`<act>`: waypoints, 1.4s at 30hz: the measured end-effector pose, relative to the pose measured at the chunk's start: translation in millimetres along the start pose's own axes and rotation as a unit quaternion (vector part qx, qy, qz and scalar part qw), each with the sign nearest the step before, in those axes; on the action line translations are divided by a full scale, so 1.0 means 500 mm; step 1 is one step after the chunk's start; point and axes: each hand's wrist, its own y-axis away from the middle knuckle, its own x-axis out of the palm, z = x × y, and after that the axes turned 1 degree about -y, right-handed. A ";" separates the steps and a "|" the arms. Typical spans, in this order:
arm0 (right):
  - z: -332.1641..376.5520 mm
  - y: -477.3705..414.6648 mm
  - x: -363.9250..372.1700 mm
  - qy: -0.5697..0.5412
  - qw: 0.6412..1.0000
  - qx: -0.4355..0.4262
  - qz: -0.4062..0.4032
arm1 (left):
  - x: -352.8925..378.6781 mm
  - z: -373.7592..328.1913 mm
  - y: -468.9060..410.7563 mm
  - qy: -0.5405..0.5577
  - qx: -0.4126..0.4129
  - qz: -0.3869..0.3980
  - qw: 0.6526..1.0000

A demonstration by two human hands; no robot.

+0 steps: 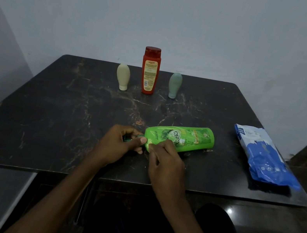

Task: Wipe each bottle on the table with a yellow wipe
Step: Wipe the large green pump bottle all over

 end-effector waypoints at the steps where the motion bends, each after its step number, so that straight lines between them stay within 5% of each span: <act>1: -0.009 0.002 -0.009 -0.002 1.000 0.000 0.006 | 0.000 -0.001 0.001 0.000 0.001 0.001 1.000; 8: -0.089 -0.024 -0.085 -0.040 0.992 0.117 -0.038 | 0.000 -0.004 0.005 0.003 0.002 0.010 1.000; 15: -0.003 -0.023 -0.026 -0.003 0.998 -0.008 0.063 | -0.001 0.001 0.008 0.000 0.002 0.006 1.000; 36: 0.019 0.022 -0.006 0.127 0.990 0.006 0.055 | -0.002 -0.003 0.010 -0.017 0.008 0.005 1.000; 42: 0.015 0.001 -0.028 0.014 1.000 0.017 0.000 | -0.002 -0.005 0.010 -0.017 0.010 0.006 1.000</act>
